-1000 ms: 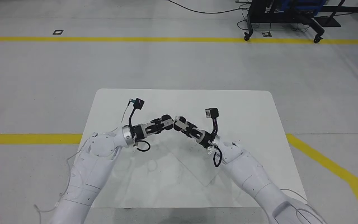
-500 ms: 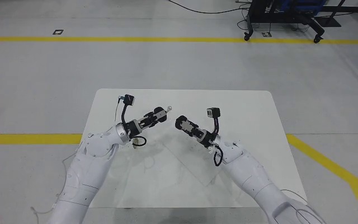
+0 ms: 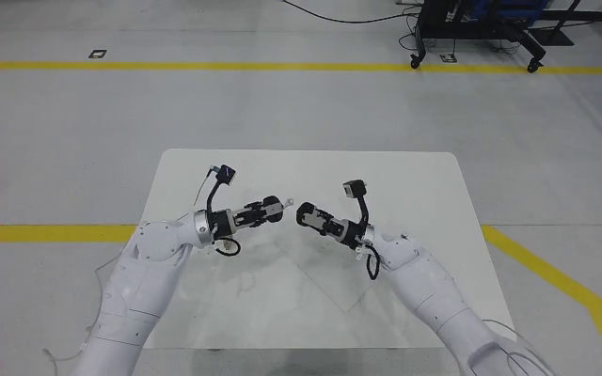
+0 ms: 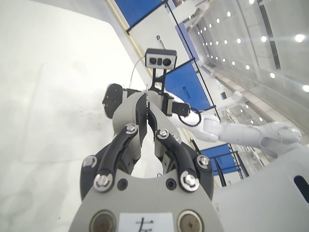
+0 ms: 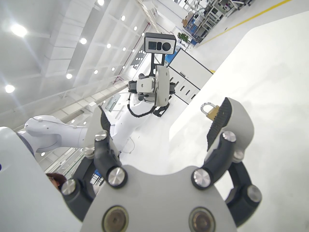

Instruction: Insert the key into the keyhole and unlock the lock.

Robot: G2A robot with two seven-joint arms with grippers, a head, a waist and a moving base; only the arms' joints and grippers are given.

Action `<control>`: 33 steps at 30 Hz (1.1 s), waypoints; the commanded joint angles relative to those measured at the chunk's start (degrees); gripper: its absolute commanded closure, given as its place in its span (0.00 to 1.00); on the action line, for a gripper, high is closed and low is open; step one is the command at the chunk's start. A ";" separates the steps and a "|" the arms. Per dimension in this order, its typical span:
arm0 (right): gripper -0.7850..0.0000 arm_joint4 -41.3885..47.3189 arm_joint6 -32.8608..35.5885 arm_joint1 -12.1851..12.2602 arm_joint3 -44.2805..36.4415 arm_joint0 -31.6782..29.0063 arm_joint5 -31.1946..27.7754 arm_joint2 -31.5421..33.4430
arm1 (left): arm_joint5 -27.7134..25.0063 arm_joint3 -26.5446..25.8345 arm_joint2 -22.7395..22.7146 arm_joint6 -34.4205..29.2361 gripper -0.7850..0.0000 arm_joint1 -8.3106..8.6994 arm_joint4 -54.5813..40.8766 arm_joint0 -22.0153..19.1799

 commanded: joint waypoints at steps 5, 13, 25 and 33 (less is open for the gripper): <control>0.55 1.95 11.00 2.83 -5.27 -2.34 5.77 4.86 | -0.70 1.17 0.92 -10.59 1.00 0.59 -4.30 -1.48; 0.59 -1.58 14.78 3.87 -9.80 -3.83 11.11 4.82 | 0.86 2.02 5.00 -14.76 1.00 0.90 -1.43 -3.37; 0.62 -1.62 16.81 4.42 -12.17 -4.66 13.20 3.88 | 0.72 2.13 7.33 -14.62 1.00 1.44 -0.53 -4.24; 0.88 -2.45 16.59 4.75 -12.84 -4.82 14.30 3.62 | 0.26 1.90 8.18 -14.11 1.00 1.83 -0.24 -4.46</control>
